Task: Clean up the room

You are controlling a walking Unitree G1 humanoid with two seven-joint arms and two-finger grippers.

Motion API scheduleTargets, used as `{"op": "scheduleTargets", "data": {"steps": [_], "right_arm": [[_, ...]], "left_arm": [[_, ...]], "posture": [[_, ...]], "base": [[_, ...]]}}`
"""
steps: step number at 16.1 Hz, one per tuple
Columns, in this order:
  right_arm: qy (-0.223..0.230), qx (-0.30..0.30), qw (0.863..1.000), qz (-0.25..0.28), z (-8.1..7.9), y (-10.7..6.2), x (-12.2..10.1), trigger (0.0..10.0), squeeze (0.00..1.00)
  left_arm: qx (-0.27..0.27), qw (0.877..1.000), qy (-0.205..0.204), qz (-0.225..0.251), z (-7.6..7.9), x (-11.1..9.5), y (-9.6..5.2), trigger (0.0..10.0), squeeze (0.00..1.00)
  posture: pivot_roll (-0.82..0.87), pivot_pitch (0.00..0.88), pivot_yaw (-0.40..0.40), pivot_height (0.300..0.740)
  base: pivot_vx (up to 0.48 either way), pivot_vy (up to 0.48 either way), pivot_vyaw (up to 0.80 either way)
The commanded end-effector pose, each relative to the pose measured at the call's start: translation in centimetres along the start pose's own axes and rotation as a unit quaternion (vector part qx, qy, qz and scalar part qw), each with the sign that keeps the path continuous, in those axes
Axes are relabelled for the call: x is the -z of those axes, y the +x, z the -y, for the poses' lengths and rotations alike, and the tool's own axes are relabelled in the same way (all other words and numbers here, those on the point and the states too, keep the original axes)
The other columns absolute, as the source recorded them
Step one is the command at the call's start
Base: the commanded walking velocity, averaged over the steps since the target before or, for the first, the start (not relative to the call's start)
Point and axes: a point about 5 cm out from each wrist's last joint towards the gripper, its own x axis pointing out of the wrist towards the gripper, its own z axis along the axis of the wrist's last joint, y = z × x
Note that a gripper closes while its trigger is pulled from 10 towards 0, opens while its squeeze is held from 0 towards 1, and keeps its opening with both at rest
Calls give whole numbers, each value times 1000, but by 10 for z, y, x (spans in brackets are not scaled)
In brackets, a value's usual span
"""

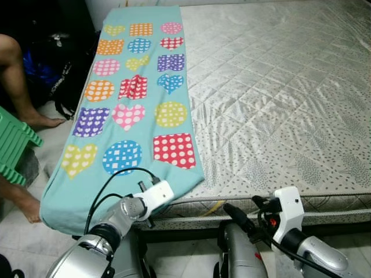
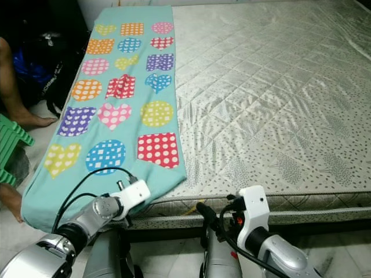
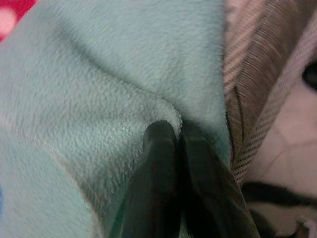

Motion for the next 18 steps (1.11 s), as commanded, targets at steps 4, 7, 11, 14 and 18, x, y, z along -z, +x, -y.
{"op": "scheduleTargets", "data": {"steps": [4,7,11,14,18], "right_arm": [[1,1,1000,1,0,5,3,10000,0],[1,0,1000,6,0,9,2,10000,0],[-1,-3,1000,11,0,13,1,10000,0],[-1,-5,1000,14,0,17,2,10000,0],[-3,-10,1000,18,0,22,0,10000,0]], "left_arm": [[48,994,101,-5,24,-1,5,0,0],[79,983,163,-8,40,0,6,1725,0],[78,971,225,1,45,-5,7,10000,0],[68,978,197,16,48,-9,8,10000,1000],[37,971,229,60,50,-15,5,10000,1000]], "posture": [[-267,104,48,590],[-258,99,47,590],[-248,91,51,590],[-243,83,55,590],[-223,67,49,590]], "base": [[0,0,0],[0,0,0],[0,0,0],[0,0,0],[0,0,0]]}}
